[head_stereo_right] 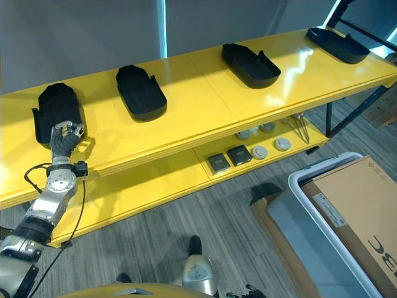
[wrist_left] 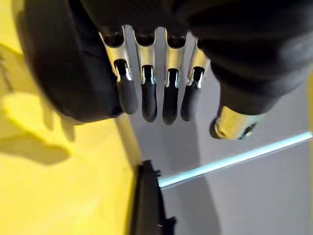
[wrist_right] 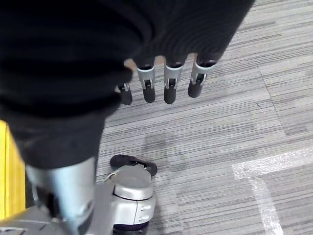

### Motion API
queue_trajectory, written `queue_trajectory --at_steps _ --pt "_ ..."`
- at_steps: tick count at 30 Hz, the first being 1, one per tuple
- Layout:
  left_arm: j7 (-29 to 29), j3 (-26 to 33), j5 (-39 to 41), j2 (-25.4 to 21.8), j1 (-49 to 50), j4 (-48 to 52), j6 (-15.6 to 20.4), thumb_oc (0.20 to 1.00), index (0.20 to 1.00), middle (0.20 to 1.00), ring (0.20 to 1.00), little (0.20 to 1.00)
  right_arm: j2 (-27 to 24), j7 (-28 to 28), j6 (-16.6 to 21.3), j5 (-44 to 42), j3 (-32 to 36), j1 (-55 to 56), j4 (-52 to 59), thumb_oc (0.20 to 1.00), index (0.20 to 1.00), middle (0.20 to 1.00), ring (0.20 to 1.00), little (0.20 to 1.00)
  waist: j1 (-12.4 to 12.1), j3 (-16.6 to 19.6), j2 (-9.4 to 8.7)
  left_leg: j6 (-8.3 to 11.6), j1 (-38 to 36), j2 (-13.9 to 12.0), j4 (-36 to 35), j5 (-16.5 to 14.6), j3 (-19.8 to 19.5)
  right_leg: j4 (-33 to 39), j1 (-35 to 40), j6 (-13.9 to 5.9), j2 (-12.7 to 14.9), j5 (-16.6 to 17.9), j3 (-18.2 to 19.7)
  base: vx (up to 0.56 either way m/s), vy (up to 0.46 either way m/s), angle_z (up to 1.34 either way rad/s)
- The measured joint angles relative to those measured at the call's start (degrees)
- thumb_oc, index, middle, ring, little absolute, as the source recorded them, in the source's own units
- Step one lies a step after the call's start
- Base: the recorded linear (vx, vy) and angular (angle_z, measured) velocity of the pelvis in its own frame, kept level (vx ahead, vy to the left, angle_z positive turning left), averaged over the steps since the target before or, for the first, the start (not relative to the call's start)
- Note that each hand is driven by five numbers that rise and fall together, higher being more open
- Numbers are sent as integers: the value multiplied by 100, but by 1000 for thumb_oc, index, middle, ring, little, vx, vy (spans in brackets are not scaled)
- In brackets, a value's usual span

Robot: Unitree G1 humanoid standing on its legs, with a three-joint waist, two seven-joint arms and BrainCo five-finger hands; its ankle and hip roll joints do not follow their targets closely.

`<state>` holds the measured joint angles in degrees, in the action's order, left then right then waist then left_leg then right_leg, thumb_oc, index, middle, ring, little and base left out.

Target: Move parts from the plastic box to the shelf.

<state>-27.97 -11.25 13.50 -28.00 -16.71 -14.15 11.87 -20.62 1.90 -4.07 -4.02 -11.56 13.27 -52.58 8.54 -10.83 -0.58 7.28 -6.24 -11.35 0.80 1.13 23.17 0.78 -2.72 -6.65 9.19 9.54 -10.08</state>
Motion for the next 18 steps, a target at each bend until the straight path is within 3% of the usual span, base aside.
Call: queue_trajectory --at_steps 3,6,10,12,18 --pt "393 154 442 117 572 751 110 1000 1000 1000 1000 1000 104 15 -13 1 34 14 -1 1000 1000 1000 1000 1000 -178 121 80 1 -17 9 -11 -1 -132 58 119 -8 10 -6 -107 -42 -3 19" --pt "1254 293 1659 539 1446 902 101 1000 1000 1000 1000 1000 124 148 -32 148 158 20 -48 1000 1000 1000 1000 1000 -622 361 267 -30 -11 84 -69 25 -329 78 261 -90 105 -77 -314 -88 -11 36" --pt "1801 333 2020 512 2022 889 27 1000 1000 1000 1000 1000 137 229 -138 225 97 36 -43 1000 1000 1000 1000 1000 -805 451 204 -19 24 96 -195 103 -461 105 281 -59 116 -103 -453 -32 4 20" --pt "2136 371 2345 451 2414 415 34 1000 1000 1000 1000 1000 168 253 -153 216 92 -50 -112 1000 1000 1000 1000 1000 -983 474 193 -22 73 96 -208 120 -613 98 327 -54 130 -113 -565 -44 8 25" --pt "2924 442 2927 477 3329 -621 -242 1000 1000 1000 1000 1000 153 244 -225 200 103 -81 -235 1000 1000 1000 1000 1000 -1172 480 198 -71 135 103 -210 155 -754 99 381 -67 154 -141 -721 -34 12 16"
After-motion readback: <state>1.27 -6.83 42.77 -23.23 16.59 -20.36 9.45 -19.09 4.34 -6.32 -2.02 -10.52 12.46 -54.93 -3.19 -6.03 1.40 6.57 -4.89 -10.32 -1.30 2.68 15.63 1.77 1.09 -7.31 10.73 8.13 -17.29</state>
